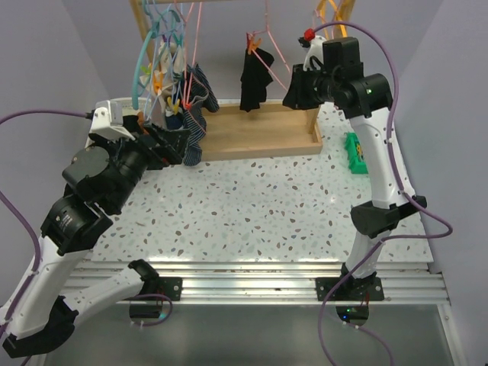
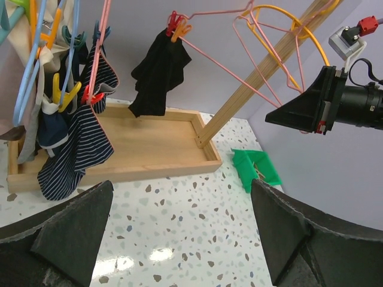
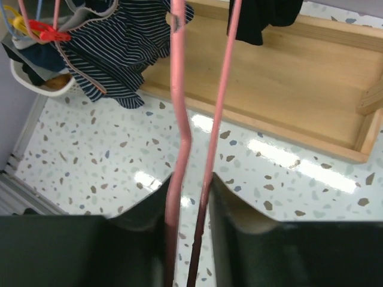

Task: Remove the underwear clipped to the hanger
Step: Pick up the hanger from the clothesline.

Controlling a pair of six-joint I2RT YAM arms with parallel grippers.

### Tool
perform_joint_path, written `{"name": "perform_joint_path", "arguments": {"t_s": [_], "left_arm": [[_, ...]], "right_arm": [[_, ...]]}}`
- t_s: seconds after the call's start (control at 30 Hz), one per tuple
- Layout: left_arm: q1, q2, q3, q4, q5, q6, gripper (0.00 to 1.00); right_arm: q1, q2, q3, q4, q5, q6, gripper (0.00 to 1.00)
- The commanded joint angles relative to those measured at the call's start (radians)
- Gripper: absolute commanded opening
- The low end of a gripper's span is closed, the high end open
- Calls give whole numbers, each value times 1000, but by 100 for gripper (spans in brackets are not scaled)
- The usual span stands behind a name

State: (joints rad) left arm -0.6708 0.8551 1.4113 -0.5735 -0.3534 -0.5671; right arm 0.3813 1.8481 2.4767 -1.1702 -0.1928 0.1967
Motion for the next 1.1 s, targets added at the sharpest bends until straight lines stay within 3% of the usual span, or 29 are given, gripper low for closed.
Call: {"name": "perform_joint_path", "arguments": {"t_s": [0.0,0.1,0.57,0.8,0.93,1.07], "left_arm": [[-6,-5,-8,-3,-16,-22,100],[-6,-4,-9,-2,-10,-28,100],[-4,-11,-29,9,-9,-45,100],[-6,-1,-32,14,-7,-48,100],[-4,9,-35,14,-9,-47,100],[-6,19,-35,18,-10,-45,100]], "right_arm": [[10,-41,1,-37,35,-2,16],[13,-44,14,-36,56,-6,0],[16,-107,139,173,108,23,0],[14,-205,-9,337,159,29,0],[16,-233,-36,362,139,30,0],[16,-319,-163,471,113,53,0]]}}
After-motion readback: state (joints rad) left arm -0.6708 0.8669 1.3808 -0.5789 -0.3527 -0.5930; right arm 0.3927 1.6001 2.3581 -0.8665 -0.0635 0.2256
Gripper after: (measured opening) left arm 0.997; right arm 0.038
